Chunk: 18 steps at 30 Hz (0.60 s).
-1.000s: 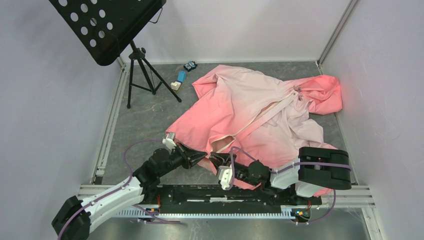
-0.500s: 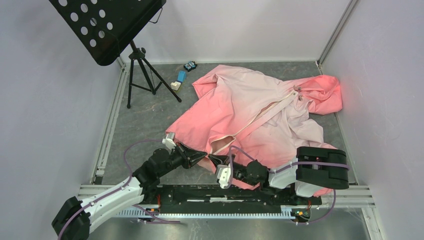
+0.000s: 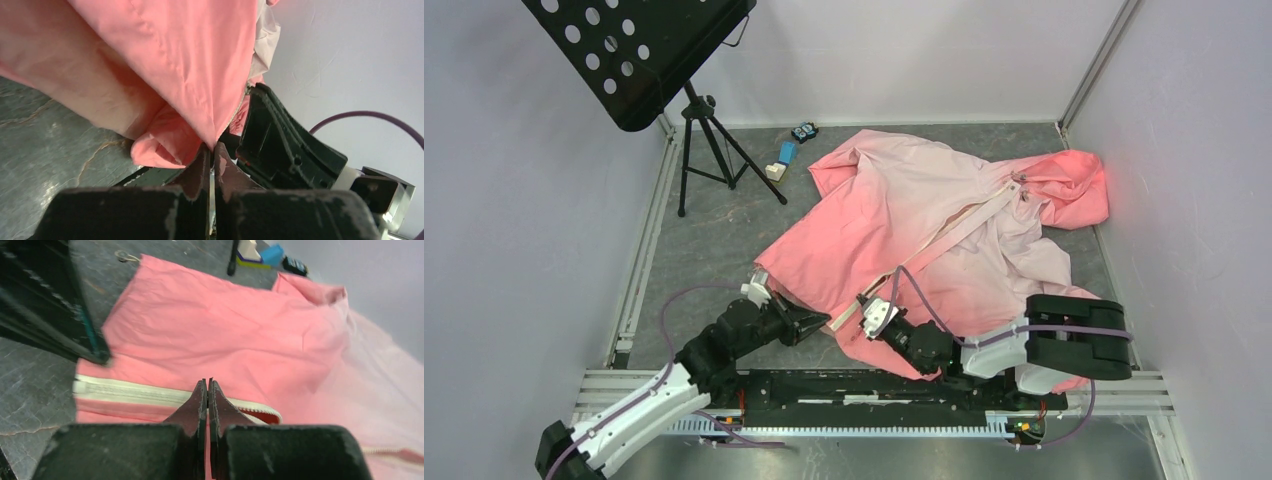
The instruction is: Zip up the jacket
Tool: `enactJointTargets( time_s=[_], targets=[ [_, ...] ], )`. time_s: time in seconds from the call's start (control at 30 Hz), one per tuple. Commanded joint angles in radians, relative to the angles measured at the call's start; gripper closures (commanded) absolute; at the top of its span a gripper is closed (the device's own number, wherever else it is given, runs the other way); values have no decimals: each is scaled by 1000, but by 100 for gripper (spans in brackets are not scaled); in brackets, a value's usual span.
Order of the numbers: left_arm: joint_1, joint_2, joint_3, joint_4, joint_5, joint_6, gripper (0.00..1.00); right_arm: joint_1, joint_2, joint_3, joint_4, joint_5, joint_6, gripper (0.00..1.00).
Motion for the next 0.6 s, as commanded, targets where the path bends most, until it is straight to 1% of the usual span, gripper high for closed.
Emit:
enactJointTargets(
  time_s=[0.0,0.07,0.13,0.27,0.3,0.37,0.43,0.47,0.57],
  targets=[
    [-2,-146,31,-295,-75,63,98,-28,-80,-6,-165,219,202,100],
    [-3,-207,49,-377,-105,69,98,-29,-111,-11,-197,179,221,100],
    [-3,-239,91,-486,-156,83,98,-39,-132,16,-267,168,224,100],
    [-2,-257,235,-742,-352,142,98,-135,-166,102,-503,57,260,100],
    [-3,-254,277,-813,-412,144,98,-159,-173,126,-583,63,284,100],
    [-3,-247,341,-941,-519,106,98,-211,-192,142,-669,64,307,100],
    [-3,-249,364,-998,-603,77,98,-255,-230,111,-668,45,269,100],
    [-2,-254,365,-1000,-628,74,98,-275,-258,94,-670,45,240,100],
    [-2,-254,358,-964,-646,93,98,-339,-340,60,-688,39,137,100]
  ],
)
